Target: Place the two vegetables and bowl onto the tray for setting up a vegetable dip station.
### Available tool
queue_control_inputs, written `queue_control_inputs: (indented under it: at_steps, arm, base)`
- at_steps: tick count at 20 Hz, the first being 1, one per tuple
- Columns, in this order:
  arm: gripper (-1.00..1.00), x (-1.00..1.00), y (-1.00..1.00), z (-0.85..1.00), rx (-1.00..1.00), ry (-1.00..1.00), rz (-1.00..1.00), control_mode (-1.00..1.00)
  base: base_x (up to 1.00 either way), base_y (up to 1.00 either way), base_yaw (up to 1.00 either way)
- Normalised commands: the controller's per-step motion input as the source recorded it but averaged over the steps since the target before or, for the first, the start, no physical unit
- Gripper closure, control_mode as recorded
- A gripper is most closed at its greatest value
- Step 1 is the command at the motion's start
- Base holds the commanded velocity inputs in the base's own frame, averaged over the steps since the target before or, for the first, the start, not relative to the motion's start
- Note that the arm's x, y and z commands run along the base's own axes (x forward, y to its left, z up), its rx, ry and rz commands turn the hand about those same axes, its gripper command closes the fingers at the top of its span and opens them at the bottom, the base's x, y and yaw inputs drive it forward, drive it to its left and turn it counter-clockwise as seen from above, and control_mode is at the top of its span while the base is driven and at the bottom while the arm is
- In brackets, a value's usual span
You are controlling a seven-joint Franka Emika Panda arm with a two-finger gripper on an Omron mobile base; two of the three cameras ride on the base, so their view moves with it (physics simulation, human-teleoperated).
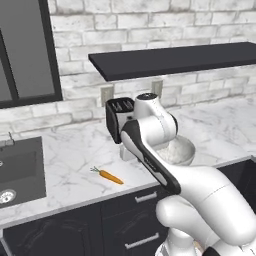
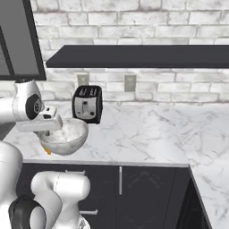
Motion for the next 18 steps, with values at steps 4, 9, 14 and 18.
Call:
queue_control_inputs:
  at_steps: [4,9,14,18]
  arm:
    - [1.00,0.00,0.00,0.00,0.00,0.00,0.00,1.00]
    - [1.00,0.00,0.00,0.00,0.00,0.00,0.00,1.00]
    - [1.00,0.00,0.00,0.00,0.00,0.00,0.00,1.00]
    - [1.00,0.00,0.00,0.00,0.00,0.00,0.00,1.00]
  base:
    - [-0.07,0.57,-0.12]
    - [-0.12,0.67,-0.06]
    - [-0.23,0.68,-0.01]
    - [-0.23,0.71,0.00]
